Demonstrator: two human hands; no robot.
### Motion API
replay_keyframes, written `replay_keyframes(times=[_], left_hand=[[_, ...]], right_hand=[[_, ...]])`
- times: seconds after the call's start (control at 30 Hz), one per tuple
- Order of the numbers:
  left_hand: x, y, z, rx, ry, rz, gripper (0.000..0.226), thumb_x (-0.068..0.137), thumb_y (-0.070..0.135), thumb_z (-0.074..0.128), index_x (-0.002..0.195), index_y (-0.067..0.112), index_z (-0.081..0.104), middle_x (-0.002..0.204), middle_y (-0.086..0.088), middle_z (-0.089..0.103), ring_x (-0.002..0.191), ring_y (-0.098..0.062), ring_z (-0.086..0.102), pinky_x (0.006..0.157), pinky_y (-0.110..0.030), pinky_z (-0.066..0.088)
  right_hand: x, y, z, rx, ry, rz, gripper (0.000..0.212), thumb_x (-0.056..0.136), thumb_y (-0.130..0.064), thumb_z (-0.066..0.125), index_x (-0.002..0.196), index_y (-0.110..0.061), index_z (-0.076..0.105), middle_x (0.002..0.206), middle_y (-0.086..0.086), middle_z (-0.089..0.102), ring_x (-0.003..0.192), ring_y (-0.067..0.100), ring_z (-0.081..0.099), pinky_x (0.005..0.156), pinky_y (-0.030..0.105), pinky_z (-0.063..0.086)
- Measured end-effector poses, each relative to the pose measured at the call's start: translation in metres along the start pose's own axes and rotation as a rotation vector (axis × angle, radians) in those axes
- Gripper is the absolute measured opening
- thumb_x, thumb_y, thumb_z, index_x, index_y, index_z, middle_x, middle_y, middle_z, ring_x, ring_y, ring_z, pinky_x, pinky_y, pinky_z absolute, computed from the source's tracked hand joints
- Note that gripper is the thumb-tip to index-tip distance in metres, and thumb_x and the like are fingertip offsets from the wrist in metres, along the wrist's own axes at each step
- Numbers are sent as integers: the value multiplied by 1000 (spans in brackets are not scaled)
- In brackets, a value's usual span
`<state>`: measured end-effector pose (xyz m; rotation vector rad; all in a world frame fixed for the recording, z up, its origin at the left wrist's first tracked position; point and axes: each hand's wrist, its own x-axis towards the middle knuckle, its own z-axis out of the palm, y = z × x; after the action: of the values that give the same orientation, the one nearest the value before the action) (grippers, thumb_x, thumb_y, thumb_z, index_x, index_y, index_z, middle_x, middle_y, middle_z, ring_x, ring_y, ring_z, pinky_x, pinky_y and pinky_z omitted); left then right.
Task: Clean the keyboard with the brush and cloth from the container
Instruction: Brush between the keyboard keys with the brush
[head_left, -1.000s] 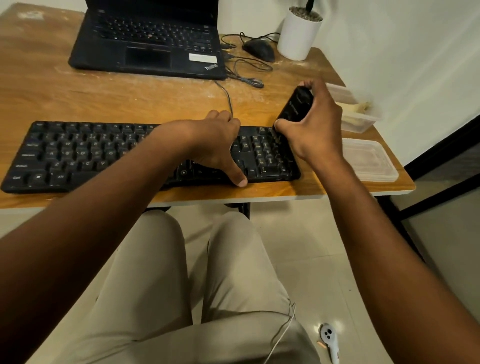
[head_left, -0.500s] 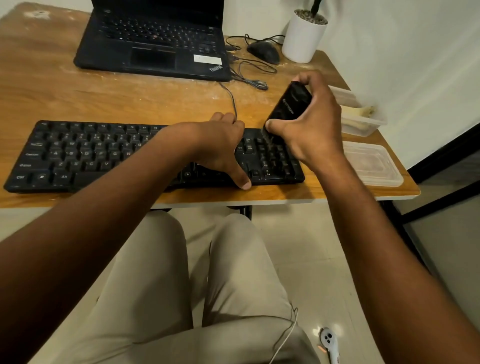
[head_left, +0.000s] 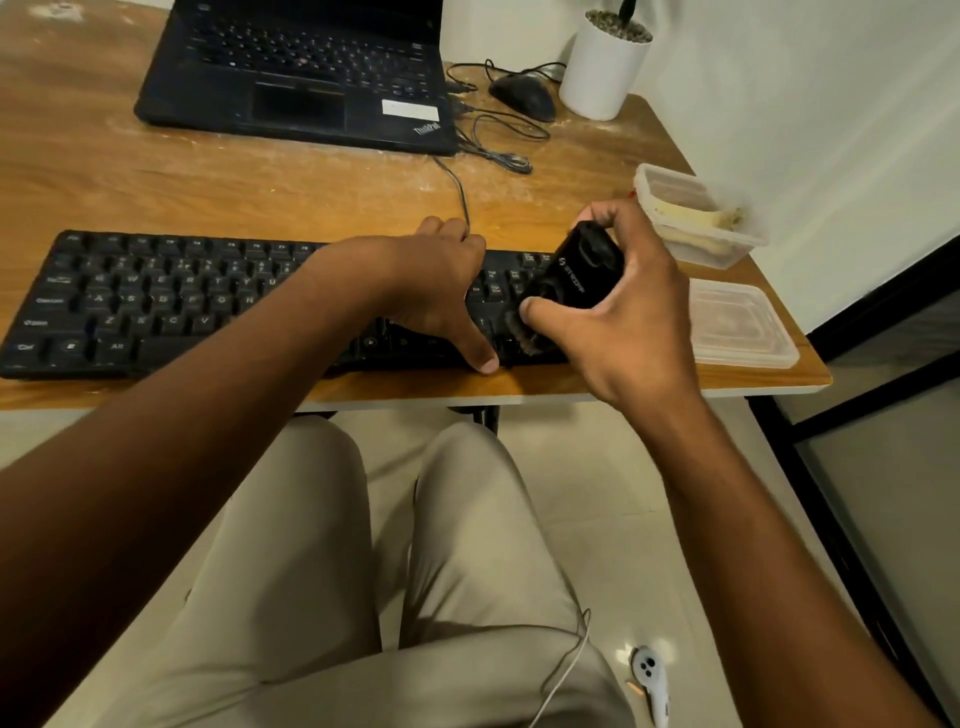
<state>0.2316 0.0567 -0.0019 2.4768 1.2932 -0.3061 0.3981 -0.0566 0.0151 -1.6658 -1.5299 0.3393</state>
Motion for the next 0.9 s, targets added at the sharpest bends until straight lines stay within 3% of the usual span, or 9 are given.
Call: replay_keyframes(times=[0.2, 0.3, 0.43, 0.6, 0.8, 0.9], left_hand=[[0, 0, -1, -30, -6, -5, 132, 57, 75, 84, 158, 18, 23, 156, -4, 26, 146, -27, 23, 117, -54, 37], [0, 0, 0, -35, -4, -3, 132, 56, 75, 84, 159, 18, 23, 156, -4, 26, 146, -26, 23, 118, -54, 36], [1, 1, 0, -28, 1, -7, 130, 57, 74, 85, 158, 18, 24, 155, -3, 28, 144, -26, 25, 117, -54, 37], [1, 1, 0, -17, 2, -6, 127, 57, 73, 85, 156, 19, 26, 154, -4, 29, 144, -26, 24, 116, -53, 37], [1, -1, 1, -34, 2, 9, 130, 56, 76, 84, 157, 19, 25, 155, -4, 28, 144, -27, 26, 116, -54, 38], [1, -1, 1, -29, 4, 13, 130, 57, 75, 84, 157, 19, 24, 155, -4, 28, 144, -27, 26, 116, -54, 38]], right_hand=[[9, 24, -10, -79, -14, 66, 59, 68, -18, 88, 111, -37, 52, 94, -19, 61, 85, -11, 61, 62, 6, 48], [18, 34, -29, -136, 32, 105, 62, 68, -19, 89, 116, -32, 53, 94, -17, 60, 85, 0, 63, 64, 12, 49], [33, 23, -15, -78, 95, 71, 61, 67, -19, 87, 115, -36, 53, 94, -20, 59, 83, -7, 60, 66, 15, 54], [38, 17, 18, -47, 18, 24, 59, 69, -19, 87, 110, -38, 50, 90, -21, 55, 80, -15, 55, 61, 5, 45], [51, 44, -16, -90, 52, 130, 66, 68, -13, 89, 120, -33, 53, 100, -18, 59, 86, -1, 60, 67, 13, 51], [65, 36, -13, -39, 131, 111, 66, 65, -14, 90, 119, -30, 55, 95, -21, 58, 79, -11, 57, 62, 4, 46]])
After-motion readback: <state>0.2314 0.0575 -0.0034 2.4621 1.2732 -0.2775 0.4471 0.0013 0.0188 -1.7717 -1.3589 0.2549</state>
